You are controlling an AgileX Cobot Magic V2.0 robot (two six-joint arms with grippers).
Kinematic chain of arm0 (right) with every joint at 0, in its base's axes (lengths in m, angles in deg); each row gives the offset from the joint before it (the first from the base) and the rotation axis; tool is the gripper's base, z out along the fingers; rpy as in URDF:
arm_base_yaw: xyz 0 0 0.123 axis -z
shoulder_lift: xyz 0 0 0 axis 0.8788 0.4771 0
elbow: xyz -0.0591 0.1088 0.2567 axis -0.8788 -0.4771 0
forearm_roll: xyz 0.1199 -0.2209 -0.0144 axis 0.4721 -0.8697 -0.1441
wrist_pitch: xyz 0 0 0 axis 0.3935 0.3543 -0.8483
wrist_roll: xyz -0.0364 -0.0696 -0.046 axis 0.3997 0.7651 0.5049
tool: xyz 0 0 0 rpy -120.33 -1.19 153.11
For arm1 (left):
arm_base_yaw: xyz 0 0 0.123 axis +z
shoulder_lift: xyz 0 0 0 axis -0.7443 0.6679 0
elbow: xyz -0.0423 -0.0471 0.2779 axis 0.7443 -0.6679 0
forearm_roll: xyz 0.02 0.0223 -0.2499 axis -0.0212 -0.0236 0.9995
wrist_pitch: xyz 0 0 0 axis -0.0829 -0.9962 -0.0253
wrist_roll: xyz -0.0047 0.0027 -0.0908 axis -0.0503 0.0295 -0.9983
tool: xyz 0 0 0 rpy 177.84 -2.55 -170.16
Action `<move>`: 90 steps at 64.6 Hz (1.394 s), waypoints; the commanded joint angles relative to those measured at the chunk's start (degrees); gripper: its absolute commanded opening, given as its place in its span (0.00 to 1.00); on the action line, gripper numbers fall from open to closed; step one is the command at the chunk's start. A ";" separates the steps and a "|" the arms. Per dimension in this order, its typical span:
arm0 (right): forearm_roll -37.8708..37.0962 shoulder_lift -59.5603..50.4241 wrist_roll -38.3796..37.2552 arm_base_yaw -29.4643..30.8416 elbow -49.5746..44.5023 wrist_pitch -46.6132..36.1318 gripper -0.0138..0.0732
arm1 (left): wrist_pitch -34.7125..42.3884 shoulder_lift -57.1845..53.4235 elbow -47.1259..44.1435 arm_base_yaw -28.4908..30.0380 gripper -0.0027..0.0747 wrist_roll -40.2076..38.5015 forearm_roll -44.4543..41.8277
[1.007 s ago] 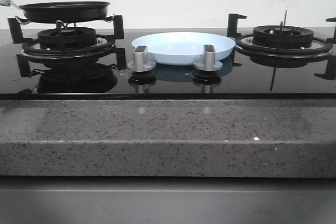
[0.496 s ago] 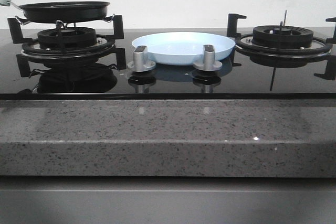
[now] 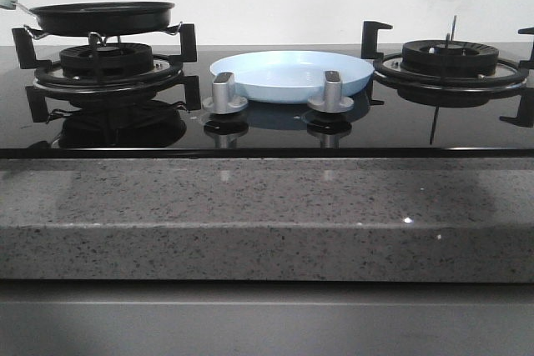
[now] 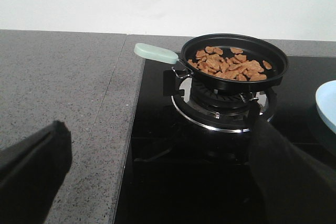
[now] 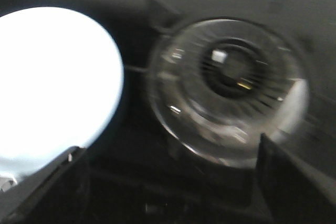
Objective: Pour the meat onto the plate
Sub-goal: 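Lower the right gripper onto the rim of the light blue plate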
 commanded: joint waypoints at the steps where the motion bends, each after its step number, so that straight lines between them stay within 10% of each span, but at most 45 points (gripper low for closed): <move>1: 0.24 4.97 0.03 -1.68 9.93 2.48 0.91 | 4.40 0.27 2.20 0.03 0.90 -0.13 0.65; 34: 3.03 37.50 2.52 -2.92 54.05 32.23 0.54 | 4.40 0.27 2.20 0.03 0.90 -0.13 0.65; 77: 6.07 41.82 4.91 -3.24 55.12 33.15 0.54 | 4.26 0.27 2.20 0.03 0.90 -0.13 0.65; 90: 6.07 41.87 4.91 -3.24 55.12 33.15 0.29 | 4.13 0.27 2.20 0.03 0.90 -0.13 0.65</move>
